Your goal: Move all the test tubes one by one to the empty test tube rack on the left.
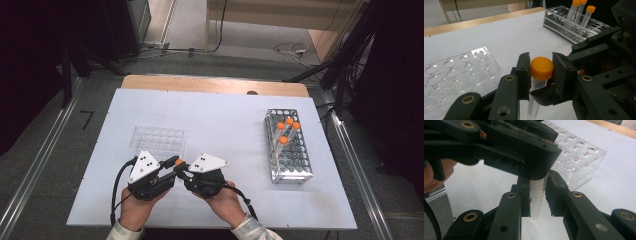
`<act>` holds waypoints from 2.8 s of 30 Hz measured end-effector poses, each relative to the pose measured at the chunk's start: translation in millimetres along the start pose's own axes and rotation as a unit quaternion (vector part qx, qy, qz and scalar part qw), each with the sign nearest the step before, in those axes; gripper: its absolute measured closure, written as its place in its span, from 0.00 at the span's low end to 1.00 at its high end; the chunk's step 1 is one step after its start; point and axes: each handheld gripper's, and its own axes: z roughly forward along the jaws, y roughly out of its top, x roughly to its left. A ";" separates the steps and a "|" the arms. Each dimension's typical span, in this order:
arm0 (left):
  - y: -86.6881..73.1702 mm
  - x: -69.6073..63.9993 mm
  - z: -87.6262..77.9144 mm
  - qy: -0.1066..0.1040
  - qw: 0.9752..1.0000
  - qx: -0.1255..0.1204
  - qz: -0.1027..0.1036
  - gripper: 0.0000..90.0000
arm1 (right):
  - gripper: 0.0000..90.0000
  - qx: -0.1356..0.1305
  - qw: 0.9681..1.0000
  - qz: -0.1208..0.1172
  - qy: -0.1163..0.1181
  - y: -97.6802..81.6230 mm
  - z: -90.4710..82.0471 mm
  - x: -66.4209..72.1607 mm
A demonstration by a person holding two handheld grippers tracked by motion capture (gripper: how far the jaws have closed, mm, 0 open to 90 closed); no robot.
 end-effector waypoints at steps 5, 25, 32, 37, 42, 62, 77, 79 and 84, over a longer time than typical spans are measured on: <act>0.0 0.6 -0.2 0.001 1.000 0.002 0.002 0.77 | 0.80 0.000 1.000 0.001 0.001 1.0 0.2 0.7; 5.4 15.4 -13.8 0.021 0.999 -0.021 -0.014 0.78 | 0.30 0.016 1.000 0.000 0.012 0.8 -9.4 -7.4; 8.3 28.0 -22.1 0.034 0.999 -0.029 -0.030 0.78 | 0.26 0.018 1.000 0.016 -0.003 -8.8 -25.6 -21.8; 11.9 37.6 -32.1 0.050 0.997 -0.041 -0.037 0.78 | 0.24 0.022 0.999 0.024 -0.017 -18.4 -35.5 -29.3; 14.7 47.0 -39.8 0.068 0.996 -0.045 -0.040 0.78 | 0.23 0.026 0.999 0.030 -0.025 -27.2 -45.4 -34.8; 32.2 88.4 -47.0 0.132 0.988 -0.059 -0.050 0.78 | 0.23 0.012 0.998 0.054 -0.040 -41.5 -64.2 -49.0; 35.8 96.0 -41.4 0.132 0.988 -0.061 -0.054 0.78 | 0.23 0.006 0.997 0.057 -0.046 -42.1 -68.5 -50.4; 36.7 96.2 -40.1 0.131 0.988 -0.061 -0.054 0.78 | 0.24 0.006 0.997 0.058 -0.046 -42.2 -68.3 -50.5; 40.1 93.3 -35.6 0.125 0.989 -0.060 -0.050 0.78 | 0.24 0.006 0.997 0.059 -0.047 -42.3 -68.6 -51.6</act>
